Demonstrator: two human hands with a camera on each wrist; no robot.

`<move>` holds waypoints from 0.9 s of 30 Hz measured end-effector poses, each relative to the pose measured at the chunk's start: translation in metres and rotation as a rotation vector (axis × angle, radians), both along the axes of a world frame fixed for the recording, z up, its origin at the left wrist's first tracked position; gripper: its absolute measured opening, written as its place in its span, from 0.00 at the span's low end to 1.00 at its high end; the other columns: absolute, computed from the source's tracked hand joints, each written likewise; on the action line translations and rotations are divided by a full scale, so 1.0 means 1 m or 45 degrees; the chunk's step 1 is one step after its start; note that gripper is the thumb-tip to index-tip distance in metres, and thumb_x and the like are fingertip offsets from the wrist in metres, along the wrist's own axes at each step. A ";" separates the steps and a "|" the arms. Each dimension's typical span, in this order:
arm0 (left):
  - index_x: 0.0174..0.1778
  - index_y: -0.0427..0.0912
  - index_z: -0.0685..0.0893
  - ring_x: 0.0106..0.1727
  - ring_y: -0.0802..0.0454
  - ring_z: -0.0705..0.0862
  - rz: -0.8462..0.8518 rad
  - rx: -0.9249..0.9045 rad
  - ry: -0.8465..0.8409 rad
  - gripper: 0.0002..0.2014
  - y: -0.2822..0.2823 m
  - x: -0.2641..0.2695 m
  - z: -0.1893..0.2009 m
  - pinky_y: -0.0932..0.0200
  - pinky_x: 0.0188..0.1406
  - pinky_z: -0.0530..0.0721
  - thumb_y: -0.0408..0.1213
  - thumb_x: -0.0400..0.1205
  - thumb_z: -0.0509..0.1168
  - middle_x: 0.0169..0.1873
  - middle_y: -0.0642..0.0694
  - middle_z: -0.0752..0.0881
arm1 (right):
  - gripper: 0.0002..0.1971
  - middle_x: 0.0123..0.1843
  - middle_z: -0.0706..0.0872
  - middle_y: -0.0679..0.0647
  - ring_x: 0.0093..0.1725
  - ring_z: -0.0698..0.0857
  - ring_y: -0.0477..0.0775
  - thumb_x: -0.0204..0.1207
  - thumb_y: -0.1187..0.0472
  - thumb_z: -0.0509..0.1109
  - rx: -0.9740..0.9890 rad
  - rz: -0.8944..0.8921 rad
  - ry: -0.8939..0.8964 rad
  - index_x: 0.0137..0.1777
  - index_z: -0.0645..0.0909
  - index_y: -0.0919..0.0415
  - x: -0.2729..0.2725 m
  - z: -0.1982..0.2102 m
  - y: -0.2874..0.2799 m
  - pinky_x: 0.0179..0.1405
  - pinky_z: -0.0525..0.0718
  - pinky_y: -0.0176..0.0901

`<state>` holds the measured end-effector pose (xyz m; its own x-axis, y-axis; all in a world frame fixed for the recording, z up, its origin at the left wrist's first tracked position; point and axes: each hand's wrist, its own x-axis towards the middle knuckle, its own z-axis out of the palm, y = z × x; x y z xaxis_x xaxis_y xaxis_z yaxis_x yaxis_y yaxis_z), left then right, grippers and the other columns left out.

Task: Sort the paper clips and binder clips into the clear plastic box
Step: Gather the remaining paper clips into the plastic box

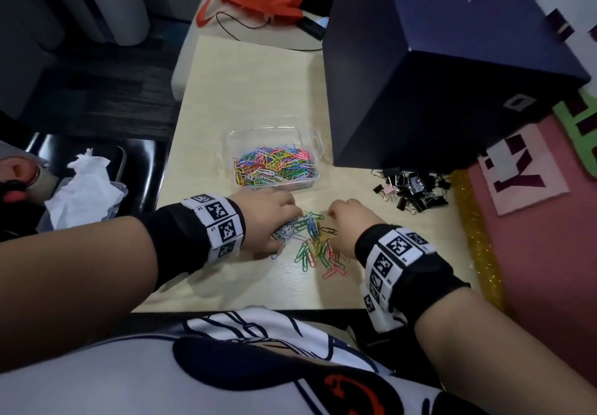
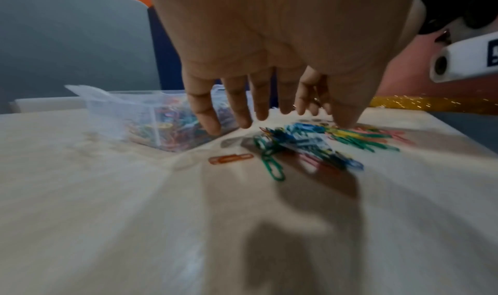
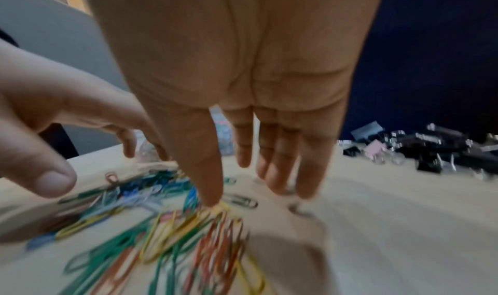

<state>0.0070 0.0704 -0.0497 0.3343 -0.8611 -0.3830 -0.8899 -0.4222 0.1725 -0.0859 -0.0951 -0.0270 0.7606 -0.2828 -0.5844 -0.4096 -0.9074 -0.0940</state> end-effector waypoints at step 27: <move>0.60 0.40 0.74 0.52 0.39 0.84 0.327 0.197 0.045 0.14 -0.017 0.000 0.000 0.50 0.43 0.82 0.28 0.78 0.63 0.52 0.39 0.81 | 0.25 0.64 0.66 0.57 0.57 0.81 0.62 0.73 0.59 0.73 0.208 -0.019 -0.275 0.70 0.74 0.52 0.005 -0.026 0.024 0.64 0.77 0.42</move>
<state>0.0074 0.0534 -0.0496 0.5177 -0.6804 -0.5187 -0.7451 -0.6565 0.1174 -0.0810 -0.0715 -0.0527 0.8691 -0.2099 -0.4479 -0.3772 -0.8671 -0.3255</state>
